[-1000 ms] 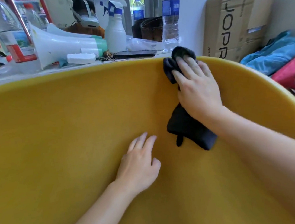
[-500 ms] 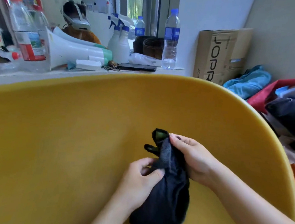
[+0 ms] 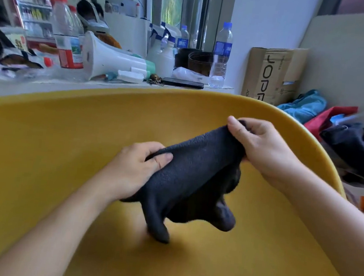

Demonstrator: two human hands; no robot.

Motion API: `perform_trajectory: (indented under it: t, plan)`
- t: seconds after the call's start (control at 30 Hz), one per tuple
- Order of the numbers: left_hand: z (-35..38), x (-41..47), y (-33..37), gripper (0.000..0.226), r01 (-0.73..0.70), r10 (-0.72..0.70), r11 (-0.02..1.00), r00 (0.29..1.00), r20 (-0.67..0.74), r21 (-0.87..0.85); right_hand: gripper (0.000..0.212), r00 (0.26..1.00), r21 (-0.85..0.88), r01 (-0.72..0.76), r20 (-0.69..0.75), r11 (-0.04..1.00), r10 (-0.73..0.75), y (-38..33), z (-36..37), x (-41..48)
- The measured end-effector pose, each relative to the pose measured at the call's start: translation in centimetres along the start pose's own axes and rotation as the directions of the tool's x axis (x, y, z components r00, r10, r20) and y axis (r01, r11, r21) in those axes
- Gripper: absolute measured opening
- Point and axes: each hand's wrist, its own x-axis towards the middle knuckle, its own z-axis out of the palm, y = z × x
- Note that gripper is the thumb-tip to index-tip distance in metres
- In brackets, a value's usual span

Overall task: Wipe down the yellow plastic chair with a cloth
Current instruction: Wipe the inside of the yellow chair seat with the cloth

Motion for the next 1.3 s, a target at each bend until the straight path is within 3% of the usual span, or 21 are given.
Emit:
perform_trajectory:
  t: [0.07,0.13,0.2,0.27,0.33,0.43,0.47,0.53,0.6,0.67,0.7,0.8,0.87,0.97,1.0,1.07,1.13,1.17,1.2,1.23,1.3]
  plan:
    - [-1.9,-0.6,1.7,0.028,0.090,-0.036,0.973,0.969,0.245,-0.214,0.049,0.998,-0.057,0.058,-0.014,0.997,-0.059,-2.3,-0.7,-0.2]
    - [-4.0,-0.9,2.9,0.031,0.120,-0.013,0.968,0.900,0.437,-0.219,0.040,0.999,-0.012,0.050,-0.007,0.999,-0.050,-4.4,-2.2,-0.6]
    - [-5.8,-0.9,3.8,0.034,0.145,0.012,0.953,0.861,0.508,-0.267,0.031,0.996,0.114,-0.018,0.084,0.993,0.008,-6.2,-3.7,-1.0]
    - [-6.2,-0.5,3.9,0.040,0.209,-0.025,0.918,0.879,0.477,-0.337,0.029,0.980,0.204,-0.130,0.173,0.970,0.095,-6.3,-4.7,-0.8]
    - [-4.7,-0.3,3.0,0.038,0.181,-0.115,0.968,0.936,0.333,-0.176,0.031,0.956,0.201,-0.240,0.221,0.950,0.194,-3.9,-4.3,-0.7]
    - [-0.2,-1.5,-0.1,0.033,0.063,-0.107,0.956,0.985,0.137,0.287,0.035,0.889,0.056,-0.410,0.246,0.910,0.386,3.7,-1.1,-2.1]
    - [1.5,-2.6,-1.1,0.032,0.042,-0.105,0.926,0.983,0.149,0.376,0.034,0.871,-0.064,-0.426,0.241,0.902,0.429,6.5,-0.1,-3.0]
    - [4.5,-5.9,-2.2,0.029,0.032,-0.187,0.910,0.922,0.339,0.414,0.042,0.835,-0.323,-0.399,0.259,0.858,0.486,10.8,1.1,-4.8]
    - [6.8,-9.4,-2.2,0.032,0.014,-0.330,0.880,0.737,0.590,0.475,0.066,0.805,-0.584,-0.205,0.356,0.785,0.474,12.4,0.6,-6.5]
    - [7.7,-12.0,-2.4,0.049,-0.096,-0.476,0.779,0.553,0.684,0.620,0.061,0.775,-0.611,0.059,0.526,0.789,0.349,11.7,-0.6,-8.1]
    - [7.7,-13.0,-2.6,0.054,-0.182,-0.517,0.718,0.508,0.689,0.672,0.054,0.720,-0.563,0.160,0.628,0.811,0.294,10.7,-0.9,-9.1]
    - [7.0,-14.9,-3.8,0.045,-0.342,-0.502,0.617,0.523,0.689,0.709,0.049,0.450,-0.414,0.359,0.862,0.836,0.234,8.9,-0.1,-13.5]
    - [6.5,-16.3,-4.5,0.030,-0.329,-0.434,0.644,0.585,0.685,0.690,0.040,0.321,-0.351,0.607,0.929,0.713,0.184,9.7,1.2,-16.1]
    - [6.6,-18.1,-5.6,0.013,-0.336,-0.282,0.686,0.695,0.661,0.646,0.020,0.328,-0.327,0.761,0.939,0.560,0.102,11.1,2.5,-17.3]
    - [6.7,-18.2,-5.8,0.012,-0.222,-0.297,0.750,0.729,0.617,0.624,0.019,0.346,-0.336,0.744,0.933,0.578,0.098,11.4,2.6,-17.1]
    - [6.1,-17.3,-5.6,0.012,0.197,-0.444,0.869,0.717,0.537,0.455,0.015,0.421,-0.386,0.579,0.896,0.718,0.142,11.2,2.1,-16.2]
    - [4.3,-16.1,-5.0,0.016,0.500,-0.528,0.833,0.593,0.608,0.236,0.014,0.463,-0.353,0.133,0.848,0.926,0.257,10.4,1.0,-14.4]
    - [3.2,-15.6,-4.5,0.019,0.590,-0.534,0.789,0.517,0.669,0.173,0.014,0.435,-0.276,-0.180,0.838,0.944,0.328,9.7,0.3,-13.5]
    - [2.2,-15.1,-3.9,0.019,0.648,-0.505,0.753,0.457,0.732,0.115,0.021,0.392,-0.185,-0.439,0.841,0.879,0.373,9.3,-0.3,-12.5]
    - [1.5,-14.5,-3.4,0.016,0.671,-0.481,0.738,0.449,0.753,0.071,0.027,0.374,-0.114,-0.583,0.841,0.805,0.390,9.3,-0.8,-11.6]
    - [0.9,-12.5,-2.8,0.010,0.629,-0.516,0.777,0.608,0.604,0.031,0.028,0.429,-0.116,-0.579,0.799,0.807,0.422,9.9,-1.0,-9.7]
